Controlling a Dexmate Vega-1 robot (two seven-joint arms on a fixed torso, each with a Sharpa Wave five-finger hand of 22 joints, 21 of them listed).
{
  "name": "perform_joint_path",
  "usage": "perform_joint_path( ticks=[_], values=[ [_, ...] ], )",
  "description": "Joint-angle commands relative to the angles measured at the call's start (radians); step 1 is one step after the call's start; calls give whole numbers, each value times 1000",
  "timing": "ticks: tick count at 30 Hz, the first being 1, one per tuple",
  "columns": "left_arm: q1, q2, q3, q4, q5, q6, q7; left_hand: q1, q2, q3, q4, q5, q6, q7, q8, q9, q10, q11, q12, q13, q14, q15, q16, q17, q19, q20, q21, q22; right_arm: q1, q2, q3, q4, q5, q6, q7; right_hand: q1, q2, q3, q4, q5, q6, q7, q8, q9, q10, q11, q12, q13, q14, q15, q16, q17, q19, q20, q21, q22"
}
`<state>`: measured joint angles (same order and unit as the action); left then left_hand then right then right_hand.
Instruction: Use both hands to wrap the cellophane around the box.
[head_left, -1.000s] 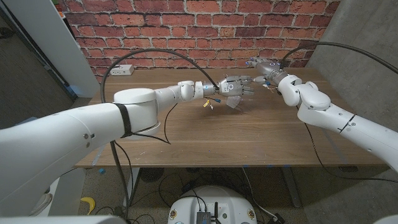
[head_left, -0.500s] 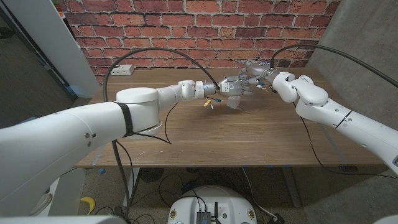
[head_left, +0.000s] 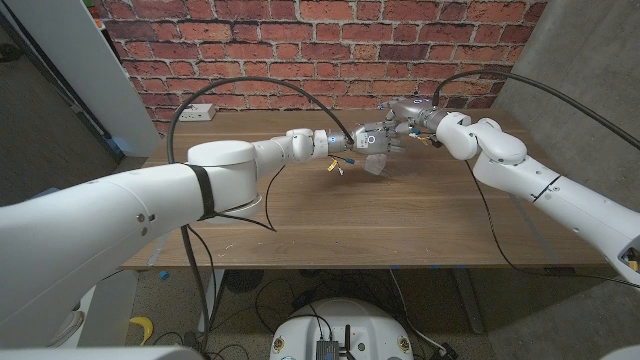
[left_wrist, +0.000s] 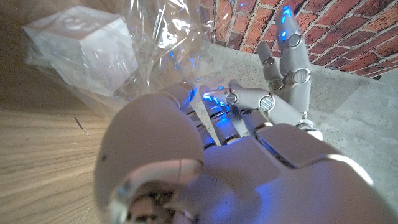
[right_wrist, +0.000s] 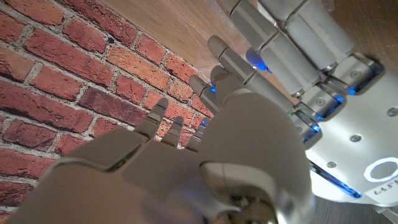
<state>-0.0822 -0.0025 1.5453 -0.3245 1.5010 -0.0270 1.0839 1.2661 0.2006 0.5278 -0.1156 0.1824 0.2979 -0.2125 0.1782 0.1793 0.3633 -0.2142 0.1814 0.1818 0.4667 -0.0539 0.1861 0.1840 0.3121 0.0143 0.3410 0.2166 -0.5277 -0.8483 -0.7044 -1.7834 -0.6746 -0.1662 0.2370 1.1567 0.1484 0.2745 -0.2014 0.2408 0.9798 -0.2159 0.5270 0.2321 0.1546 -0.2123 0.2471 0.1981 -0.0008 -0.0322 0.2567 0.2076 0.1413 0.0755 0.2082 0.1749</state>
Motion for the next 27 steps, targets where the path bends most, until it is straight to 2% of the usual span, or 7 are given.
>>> perform_joint_path(
  ticks=[1,3,4,8,14,22,27],
  values=[
    [1,23,-1,-31,8,14,33,6,2,12,-2,0,0,2,8,3,-2,-3,4,3,-19,-184,-2,3,-1,-12,10,1,-1,26,-7,58,-39,18,-67,-49,-42,-98,86,12,24,7,10,-2,40,-2,9,4,19,-73,10,2,21,4,9,1],
    [3,34,-8,-50,12,5,33,6,-3,12,-4,-1,3,3,9,3,-2,-3,5,3,-20,-184,-2,2,1,-14,11,1,8,27,-16,52,-57,-8,-31,-48,-41,-101,85,14,27,10,11,-4,51,-2,10,4,24,-69,11,2,26,9,9,1],
    [3,37,-11,-54,15,0,33,6,-5,11,-5,-2,4,3,10,3,-1,-3,6,3,-20,-184,-2,2,0,-13,11,1,16,28,-23,51,-65,-18,-5,-43,-44,-114,80,41,-222,-8,-139,-42,-8,1,-33,3,27,-53,6,5,29,35,-1,1],
    [3,33,-17,-52,27,-3,33,11,1,18,-8,-1,7,1,11,3,3,-3,8,3,-20,-184,0,2,-11,-4,10,1,53,42,-66,48,-143,-84,101,-60,-74,-151,76,86,-565,-5,-348,-48,-156,43,-63,3,-19,-12,-31,2,10,79,-13,1],
    [5,48,-30,-82,37,-1,33,18,6,28,-10,2,3,1,9,2,1,-3,7,3,-24,-184,-1,2,-18,0,10,2,91,60,-93,70,-154,-105,206,-83,-85,-177,86,97,-669,-7,-350,-42,-248,59,-69,4,-59,-4,-47,3,-39,99,-23,1],
    [9,81,-39,-140,53,9,33,22,8,35,-10,5,-4,1,7,2,-4,-3,6,3,-27,-183,-1,2,-21,1,12,3,124,80,-128,109,-200,-124,253,-59,-52,-174,80,109,-552,-6,-289,-18,-310,81,-57,5,-115,19,-57,0,-111,133,-26,0],
    [11,87,-42,-148,56,10,33,24,9,39,-10,6,-7,1,6,2,-6,-3,5,3,-29,-183,-1,2,-22,1,13,4,83,54,-87,102,-144,-55,119,-18,-30,-178,65,107,-119,-6,-161,-15,-174,13,-22,-1,-66,-6,-34,-6,-78,99,-8,0]
  ],
)
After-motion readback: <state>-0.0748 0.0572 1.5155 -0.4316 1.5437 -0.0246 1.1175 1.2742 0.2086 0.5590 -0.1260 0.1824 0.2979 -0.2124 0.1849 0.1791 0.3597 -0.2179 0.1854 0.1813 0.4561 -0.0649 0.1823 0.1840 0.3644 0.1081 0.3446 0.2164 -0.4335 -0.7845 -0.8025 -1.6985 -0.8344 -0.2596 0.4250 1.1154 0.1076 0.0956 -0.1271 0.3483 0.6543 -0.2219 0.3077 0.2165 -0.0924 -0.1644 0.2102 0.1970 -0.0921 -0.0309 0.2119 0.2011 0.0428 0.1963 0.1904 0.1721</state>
